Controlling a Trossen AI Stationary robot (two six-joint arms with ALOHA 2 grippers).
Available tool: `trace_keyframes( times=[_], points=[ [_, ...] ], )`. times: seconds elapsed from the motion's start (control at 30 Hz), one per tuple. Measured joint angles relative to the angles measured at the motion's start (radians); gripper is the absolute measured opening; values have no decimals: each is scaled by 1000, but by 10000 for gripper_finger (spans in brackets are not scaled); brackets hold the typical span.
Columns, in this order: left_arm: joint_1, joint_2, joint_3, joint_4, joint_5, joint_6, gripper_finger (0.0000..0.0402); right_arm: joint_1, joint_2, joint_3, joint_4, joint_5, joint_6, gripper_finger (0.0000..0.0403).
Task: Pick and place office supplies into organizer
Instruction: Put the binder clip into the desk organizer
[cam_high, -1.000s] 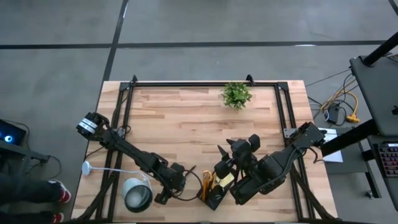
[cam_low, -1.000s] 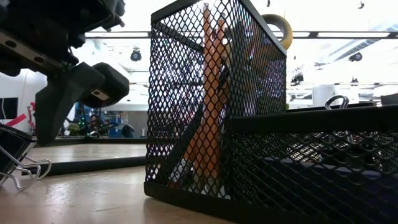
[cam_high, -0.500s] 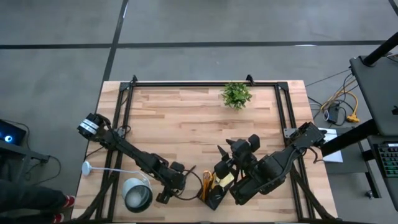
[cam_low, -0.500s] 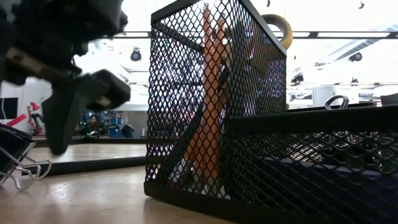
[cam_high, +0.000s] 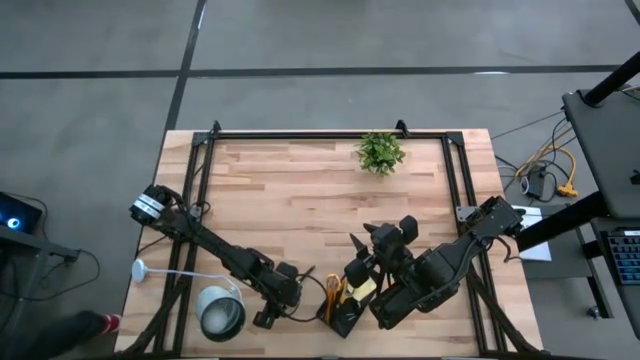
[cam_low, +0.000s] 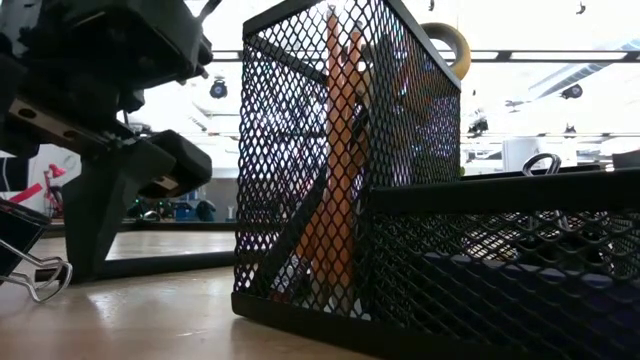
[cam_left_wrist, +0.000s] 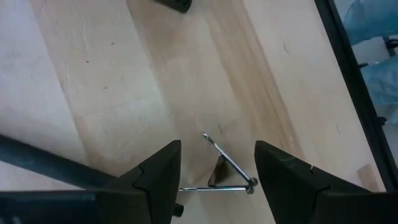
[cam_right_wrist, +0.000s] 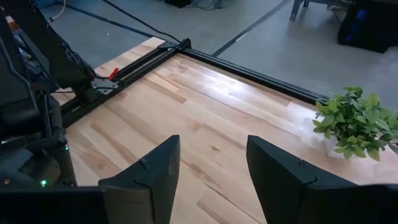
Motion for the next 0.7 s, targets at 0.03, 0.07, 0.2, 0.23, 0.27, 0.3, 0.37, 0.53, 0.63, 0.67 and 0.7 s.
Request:
trace_keyframes(
  times=[0.03,0.07,0.2,0.23,0.27,0.3,0.37,0.53,0.63,0.67,0.7],
  points=[
    [0,0,0,0,0,0,188,0,0,0,-1,0,0,171],
    [0,0,0,-1,0,0,185,0,0,0,-2,0,0,171],
    [0,0,0,-1,0,-5,157,0,0,0,-4,0,-16,171],
    [0,0,0,-1,0,-6,147,0,0,0,-4,0,-18,171],
    [0,0,0,-1,0,-6,137,0,0,0,-4,0,-18,171],
    [0,0,0,-1,0,-7,127,0,0,0,-4,0,-19,171],
    [0,0,0,-1,0,-5,109,0,0,0,-4,0,-22,171],
    [0,-1,0,8,-4,20,70,0,0,-13,-5,1,-23,171],
    [0,-2,8,7,-7,20,59,0,0,-22,-5,0,-17,171],
    [0,-6,10,8,-8,20,59,0,0,-24,-5,0,-10,171],
    [0,-9,11,9,-8,20,59,0,0,-25,-5,0,-4,171]
  ],
)
